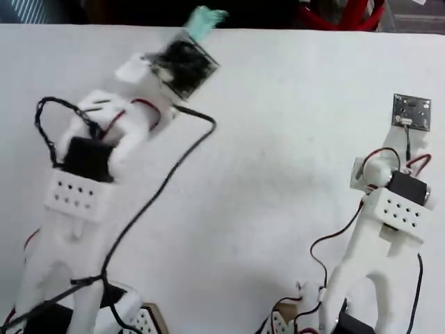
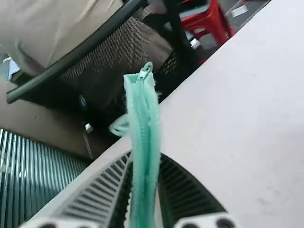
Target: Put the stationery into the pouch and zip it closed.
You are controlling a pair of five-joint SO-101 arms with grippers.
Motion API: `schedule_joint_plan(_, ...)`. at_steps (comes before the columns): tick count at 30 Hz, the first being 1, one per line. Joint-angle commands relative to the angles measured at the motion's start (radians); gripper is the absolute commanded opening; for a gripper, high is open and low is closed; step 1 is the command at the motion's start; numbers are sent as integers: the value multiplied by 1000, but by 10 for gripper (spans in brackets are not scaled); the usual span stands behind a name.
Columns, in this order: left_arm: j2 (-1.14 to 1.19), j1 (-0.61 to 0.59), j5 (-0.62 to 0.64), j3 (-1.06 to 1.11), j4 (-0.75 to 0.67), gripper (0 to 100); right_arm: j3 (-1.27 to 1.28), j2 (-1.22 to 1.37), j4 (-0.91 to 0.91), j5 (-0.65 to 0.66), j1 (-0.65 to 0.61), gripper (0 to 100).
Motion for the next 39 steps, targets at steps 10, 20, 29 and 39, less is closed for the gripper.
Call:
schedule_joint_plan(10, 344, 274, -170, 660, -895, 33, -11, -33, 18, 8, -24, 193)
schedule_joint_plan(20, 515, 294, 226, 491, -736, 203, -6, -33, 16, 9, -27, 193)
schedule_joint_plan(29, 355, 415, 334, 195, -64, 250, -6, -33, 16, 9, -28, 193)
schedule_joint_plan(39, 242, 232, 143, -334, 555, 181, -5, -33, 18, 9, -5, 193)
